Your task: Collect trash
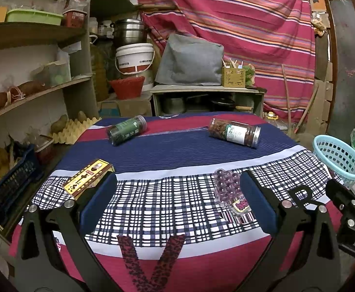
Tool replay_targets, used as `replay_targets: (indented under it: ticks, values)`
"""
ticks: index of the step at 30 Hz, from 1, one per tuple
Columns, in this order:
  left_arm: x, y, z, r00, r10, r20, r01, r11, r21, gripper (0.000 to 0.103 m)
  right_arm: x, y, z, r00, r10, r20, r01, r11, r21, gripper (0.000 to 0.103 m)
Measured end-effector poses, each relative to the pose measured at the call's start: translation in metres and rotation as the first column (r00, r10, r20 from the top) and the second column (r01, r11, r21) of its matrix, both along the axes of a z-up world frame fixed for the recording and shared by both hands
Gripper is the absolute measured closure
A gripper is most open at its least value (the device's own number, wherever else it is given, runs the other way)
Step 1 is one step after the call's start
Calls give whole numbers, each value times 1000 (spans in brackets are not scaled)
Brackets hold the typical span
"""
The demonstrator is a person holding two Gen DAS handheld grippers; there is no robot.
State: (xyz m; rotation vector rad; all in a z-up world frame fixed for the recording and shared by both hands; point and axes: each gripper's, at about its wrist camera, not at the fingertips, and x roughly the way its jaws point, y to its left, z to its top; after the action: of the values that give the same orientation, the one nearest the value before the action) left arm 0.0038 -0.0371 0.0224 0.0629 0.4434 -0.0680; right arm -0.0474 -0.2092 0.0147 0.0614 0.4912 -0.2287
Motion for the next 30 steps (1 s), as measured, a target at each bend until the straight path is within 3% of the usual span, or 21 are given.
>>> replay_targets:
  ticks: [30]
  values:
    - [-2,2,2,1000,3,6,-3,1000,1,5,-1,-1,0,1000,-6,1,6,1000,2,4]
